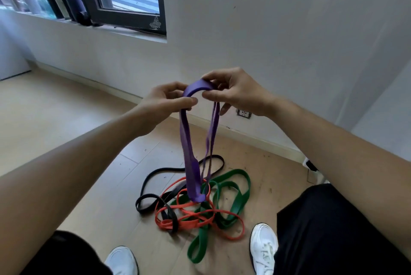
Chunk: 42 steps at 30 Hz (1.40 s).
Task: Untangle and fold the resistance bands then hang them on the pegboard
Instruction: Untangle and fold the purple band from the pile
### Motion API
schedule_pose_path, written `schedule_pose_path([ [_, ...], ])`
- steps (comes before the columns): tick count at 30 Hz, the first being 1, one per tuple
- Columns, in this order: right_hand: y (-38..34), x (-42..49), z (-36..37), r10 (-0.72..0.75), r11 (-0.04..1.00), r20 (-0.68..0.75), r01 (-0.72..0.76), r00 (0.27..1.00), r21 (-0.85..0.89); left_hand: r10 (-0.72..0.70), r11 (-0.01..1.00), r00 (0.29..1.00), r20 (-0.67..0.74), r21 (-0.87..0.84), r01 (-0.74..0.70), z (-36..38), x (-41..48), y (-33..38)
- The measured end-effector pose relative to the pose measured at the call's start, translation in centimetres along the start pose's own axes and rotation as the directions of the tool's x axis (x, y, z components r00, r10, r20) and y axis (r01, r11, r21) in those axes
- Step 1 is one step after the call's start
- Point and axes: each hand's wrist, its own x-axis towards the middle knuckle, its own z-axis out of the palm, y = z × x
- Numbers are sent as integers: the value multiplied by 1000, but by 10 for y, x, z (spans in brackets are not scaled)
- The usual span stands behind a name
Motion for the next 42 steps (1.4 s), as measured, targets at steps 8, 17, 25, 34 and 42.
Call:
schedule_pose_path([
  [8, 9, 6, 20, 83, 997, 40, -83, 996, 9, 92, 996, 994, -64, 0, -92, 4, 2, 4],
  [17, 10, 10, 13, 90, 982, -41, -82, 995, 171, 96, 995, 988, -118, 6, -96, -20, -1, -1],
  [25, -23, 22, 2, -106, 991, -75, 99, 992, -85, 36, 999, 999, 33, 7, -36, -14, -6, -11],
  [34, -26, 11, -14, -65, 983, -111, 83, 992, 163, 21, 995, 996, 82, -94, -13, 27, -5, -10],
  [42, -25, 5, -25, -25, 903, -200, 108, 979, 416, 10, 992, 998, 69, -124, -1, 57, 5, -12],
])
